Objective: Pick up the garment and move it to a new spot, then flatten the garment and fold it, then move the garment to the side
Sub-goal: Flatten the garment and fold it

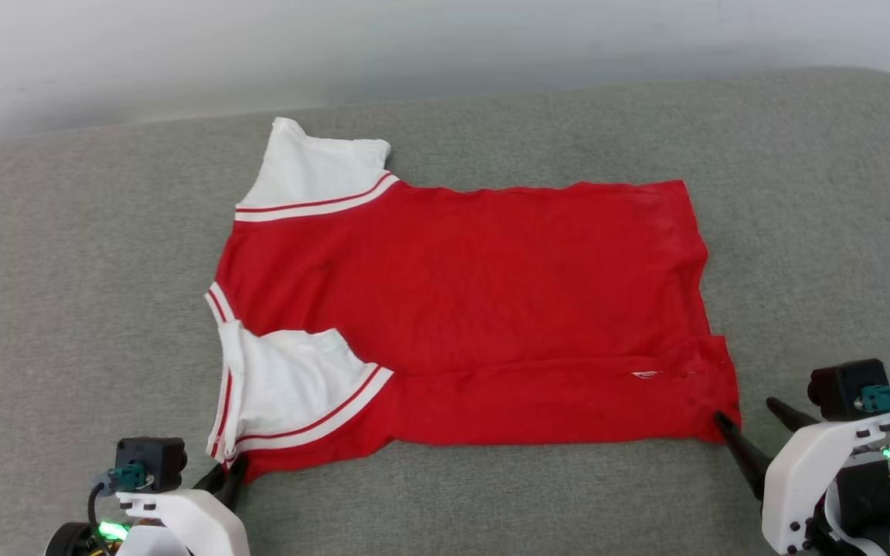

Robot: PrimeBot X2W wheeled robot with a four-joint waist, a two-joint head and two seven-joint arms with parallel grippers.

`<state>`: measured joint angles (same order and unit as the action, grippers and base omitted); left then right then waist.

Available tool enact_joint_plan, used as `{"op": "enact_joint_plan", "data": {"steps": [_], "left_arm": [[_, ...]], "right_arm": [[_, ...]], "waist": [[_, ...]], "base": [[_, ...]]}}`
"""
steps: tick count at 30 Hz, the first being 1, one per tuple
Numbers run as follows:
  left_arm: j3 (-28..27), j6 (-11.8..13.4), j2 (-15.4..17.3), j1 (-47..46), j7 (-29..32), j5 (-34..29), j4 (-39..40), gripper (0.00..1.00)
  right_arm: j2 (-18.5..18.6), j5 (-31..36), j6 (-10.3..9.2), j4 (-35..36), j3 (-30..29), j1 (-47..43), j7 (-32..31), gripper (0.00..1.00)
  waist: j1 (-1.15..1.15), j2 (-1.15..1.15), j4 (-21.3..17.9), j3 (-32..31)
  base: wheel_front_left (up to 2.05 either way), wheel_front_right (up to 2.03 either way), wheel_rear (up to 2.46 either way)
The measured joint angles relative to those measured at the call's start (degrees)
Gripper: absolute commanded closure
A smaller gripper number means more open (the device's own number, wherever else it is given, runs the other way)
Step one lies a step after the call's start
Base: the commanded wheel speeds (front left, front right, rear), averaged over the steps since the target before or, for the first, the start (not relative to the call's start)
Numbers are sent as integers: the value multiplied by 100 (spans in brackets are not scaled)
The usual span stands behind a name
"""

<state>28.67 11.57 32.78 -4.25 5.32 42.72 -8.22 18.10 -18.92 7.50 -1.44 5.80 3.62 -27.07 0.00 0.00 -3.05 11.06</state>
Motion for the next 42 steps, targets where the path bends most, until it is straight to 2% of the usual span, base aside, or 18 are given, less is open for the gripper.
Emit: {"op": "enact_joint_plan", "data": {"steps": [12, 19, 20, 21, 33, 42], "left_arm": [[-110, 185, 369, 163, 5, -133, 1324, 100], [-112, 272, 422, 140, 25, -221, 1638, 100], [-107, 272, 426, 134, 40, -224, 1650, 100], [-85, 276, 435, 128, 67, -237, 1649, 100], [0, 282, 615, 330, 316, -148, 1495, 100], [168, 332, 926, 913, 701, -2, 1710, 100]], "right_arm": [[-256, 170, 0, -638, -229, 143, -242, 0], [-285, 250, -2, -861, -7, 252, -271, 0], [-282, 204, -11, -879, 36, 271, -269, 26], [-214, 63, -13, -975, 133, 333, -269, 100], [15, -201, 4, -1245, 187, 332, -103, 100], [498, -524, 5, -661, -10, -149, -578, 100]], "waist": [[0, 0, 299, -8], [0, 0, 401, 191], [0, 0, 415, 217], [0, 0, 448, 269], [0, 0, 375, -122], [0, 0, 228, -537]], "base": [[0, 0, 0], [0, 0, 0], [0, 0, 0], [0, 0, 0], [0, 0, 0], [0, 0, 0]]}}
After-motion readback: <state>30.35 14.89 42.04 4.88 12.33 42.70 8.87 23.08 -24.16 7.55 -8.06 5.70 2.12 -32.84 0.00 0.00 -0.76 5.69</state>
